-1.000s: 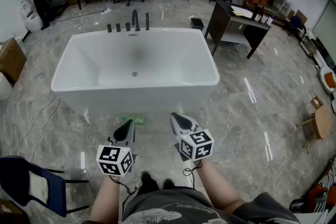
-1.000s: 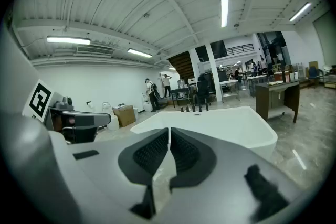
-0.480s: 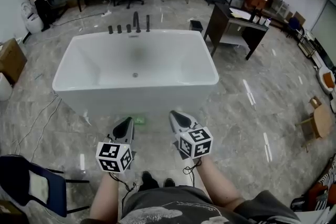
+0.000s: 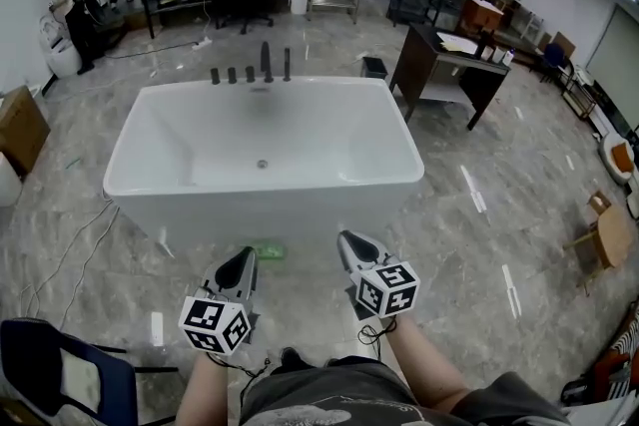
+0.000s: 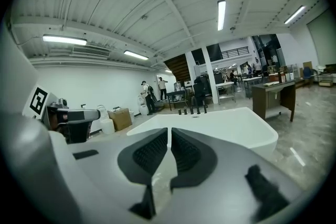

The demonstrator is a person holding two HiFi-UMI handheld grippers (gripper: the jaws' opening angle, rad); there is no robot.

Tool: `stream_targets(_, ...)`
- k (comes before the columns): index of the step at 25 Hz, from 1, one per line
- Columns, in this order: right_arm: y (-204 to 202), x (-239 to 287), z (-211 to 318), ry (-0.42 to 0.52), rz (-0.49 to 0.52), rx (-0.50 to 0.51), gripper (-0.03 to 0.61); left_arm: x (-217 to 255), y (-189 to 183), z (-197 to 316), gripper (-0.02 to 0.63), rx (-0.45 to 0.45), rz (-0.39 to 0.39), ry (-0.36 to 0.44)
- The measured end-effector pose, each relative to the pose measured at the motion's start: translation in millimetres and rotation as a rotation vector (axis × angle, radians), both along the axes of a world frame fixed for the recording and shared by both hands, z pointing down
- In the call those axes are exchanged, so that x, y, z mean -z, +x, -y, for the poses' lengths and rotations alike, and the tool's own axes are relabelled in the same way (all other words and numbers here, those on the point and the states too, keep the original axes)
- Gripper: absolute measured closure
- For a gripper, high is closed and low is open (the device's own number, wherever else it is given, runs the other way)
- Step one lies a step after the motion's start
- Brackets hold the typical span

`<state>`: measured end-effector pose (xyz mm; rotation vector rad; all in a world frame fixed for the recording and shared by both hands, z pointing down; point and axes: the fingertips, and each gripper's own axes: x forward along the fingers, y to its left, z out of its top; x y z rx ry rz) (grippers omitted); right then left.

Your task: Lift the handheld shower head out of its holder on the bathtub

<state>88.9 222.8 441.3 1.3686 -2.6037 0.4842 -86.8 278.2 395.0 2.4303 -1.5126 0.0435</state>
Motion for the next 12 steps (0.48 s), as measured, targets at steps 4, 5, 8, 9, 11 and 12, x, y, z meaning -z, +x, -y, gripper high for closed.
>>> stream_targets(4,-1.3,-6.4,16.2,-0.023,0.017,-0.056,0.543,-8.6,-23.6,26.9,0.598,0.012,-0.005,-0.019)
stream_targets(5,0.2,-7.9,20.2,-0.027,0.017,-0.061,0.543,-11.6,-25.3,33.3,0.598,0.012,-0.007,-0.026)
stream_targets(8,8.4,-16.7,35.7,-0.035,0.001,-0.068,0.543,-22.2,-23.0,50.4,0.598,0.006,0.002,-0.044)
stream_targets(9,11.4,-19.9,42.6,-0.040,0.002,-0.070,0.543,-24.9,-21.3,56.4,0.598,0.007,0.006,-0.050)
stream_targets(11,15.9,-25.5,59.1,-0.053,0.013,-0.073,0.543,-28.1,-17.4,69.6,0.598,0.012,0.008,-0.063)
stream_targets(12,16.7,-28.6,69.0,-0.060,0.020,-0.071,0.542,-29.3,-15.7,77.1,0.598,0.014,0.010,-0.068)
